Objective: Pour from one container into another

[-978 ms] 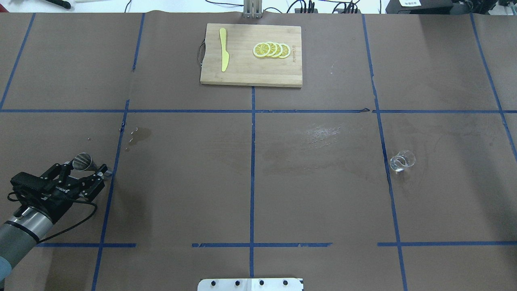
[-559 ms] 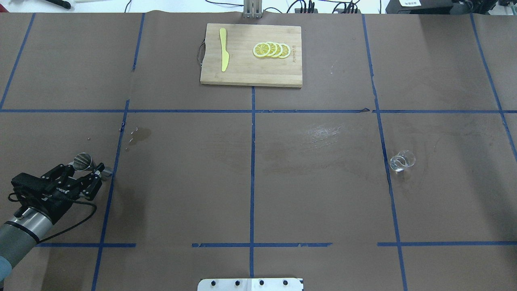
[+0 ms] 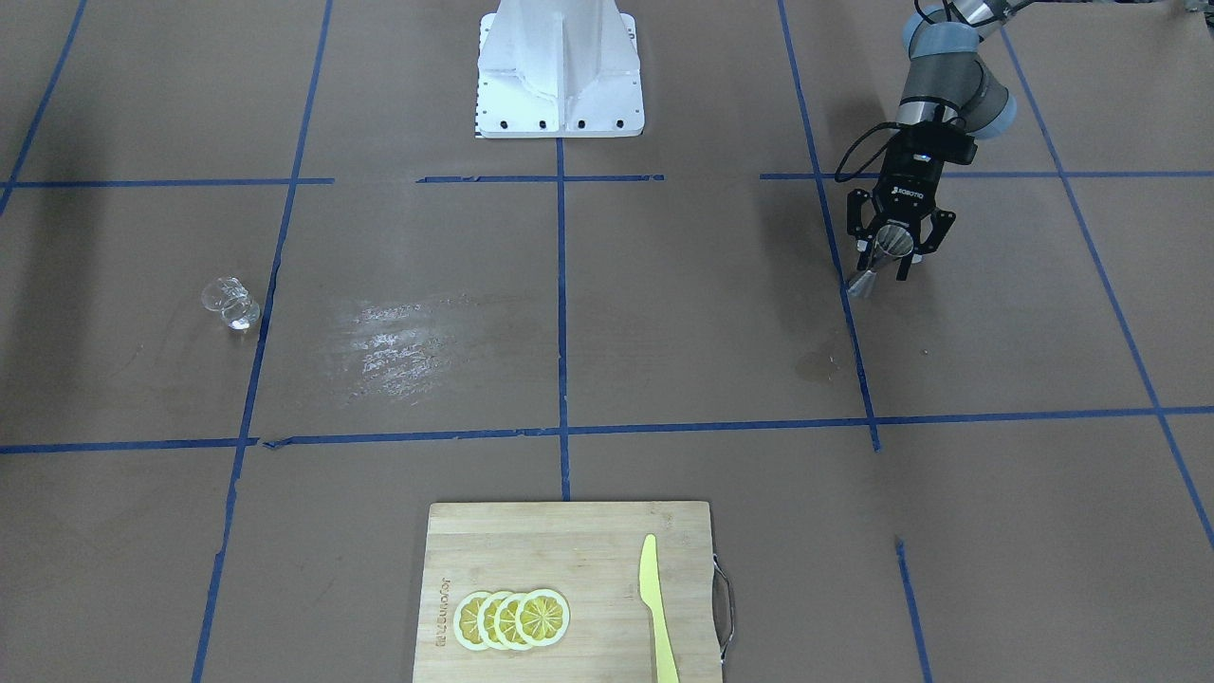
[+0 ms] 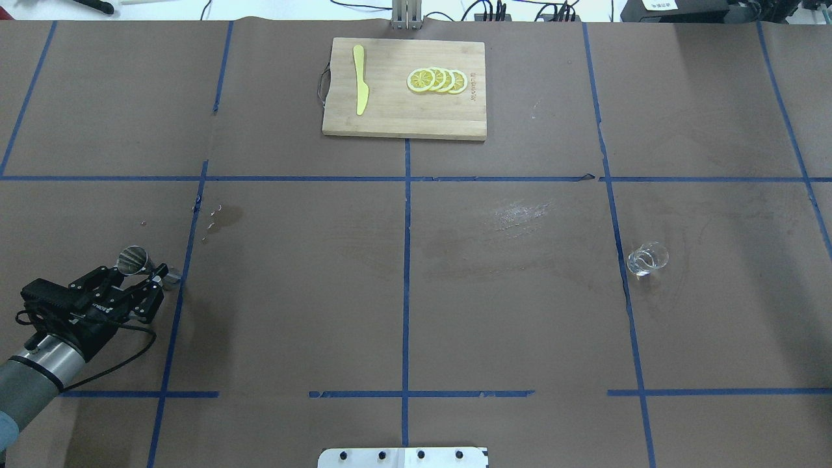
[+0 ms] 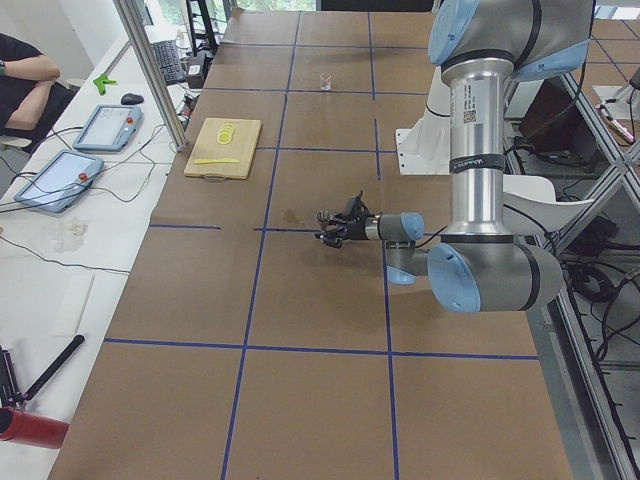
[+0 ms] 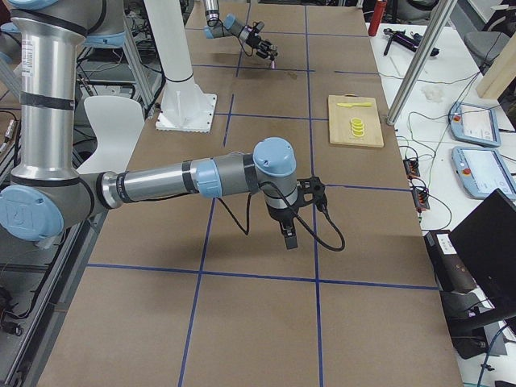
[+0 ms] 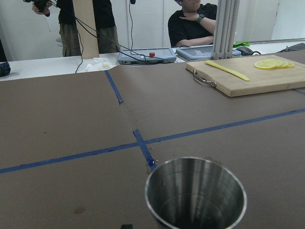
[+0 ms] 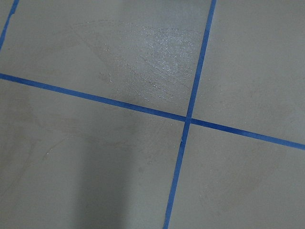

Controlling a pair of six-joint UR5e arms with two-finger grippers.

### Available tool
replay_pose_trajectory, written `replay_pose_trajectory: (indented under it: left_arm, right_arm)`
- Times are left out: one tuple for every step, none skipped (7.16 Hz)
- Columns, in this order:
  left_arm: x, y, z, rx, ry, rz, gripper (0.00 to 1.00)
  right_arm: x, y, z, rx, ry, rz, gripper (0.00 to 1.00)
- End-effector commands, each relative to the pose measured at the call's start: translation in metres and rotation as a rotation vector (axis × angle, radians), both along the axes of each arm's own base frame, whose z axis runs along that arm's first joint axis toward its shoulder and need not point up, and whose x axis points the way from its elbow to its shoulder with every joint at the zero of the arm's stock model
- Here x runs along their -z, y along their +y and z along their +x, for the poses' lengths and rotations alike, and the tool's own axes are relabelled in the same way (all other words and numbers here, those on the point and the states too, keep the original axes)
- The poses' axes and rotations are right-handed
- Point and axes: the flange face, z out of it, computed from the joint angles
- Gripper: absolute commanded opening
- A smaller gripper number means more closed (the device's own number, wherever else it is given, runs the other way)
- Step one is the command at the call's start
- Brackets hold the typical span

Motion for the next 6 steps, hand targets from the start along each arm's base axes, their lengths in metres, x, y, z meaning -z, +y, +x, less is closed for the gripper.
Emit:
replay_pose_trajectory:
  left_arm:
    - [-0.0009, 0.0012, 0.0012, -0.008, 0.000, -0.002, 0.51]
    - [-0.0009, 0.0018, 0.0017, -0.010, -0.001, -0.001, 0.49]
    - [-0.0008, 0.0034, 0.0030, -0.020, 0.002, -0.003, 0.49]
    - [0.0002, 0.0039, 0.0032, -0.028, 0.008, -0.003, 0.49]
    - [0.0002, 0.0039, 0.0032, -0.028, 0.008, -0.003, 0.49]
    - [0.0003, 0.0039, 0.0031, -0.028, 0.010, -0.003, 0.48]
  right_arm:
    - [0.0000, 0.0001, 0.0004, -0.001, 0.000, 0.000, 1.00]
    - [0.0000, 0.0001, 0.0004, -0.001, 0.000, 0.000, 1.00]
    - [0.0000, 0.0001, 0.0004, -0.001, 0.000, 0.000, 1.00]
    - [0.0000, 0.0002, 0.0010, -0.002, 0.000, 0.000, 1.00]
    - [0.0000, 0.0002, 0.0010, -0.002, 0.000, 0.000, 1.00]
    - [0.0000, 0.0002, 0.0010, -0.002, 0.000, 0.000, 1.00]
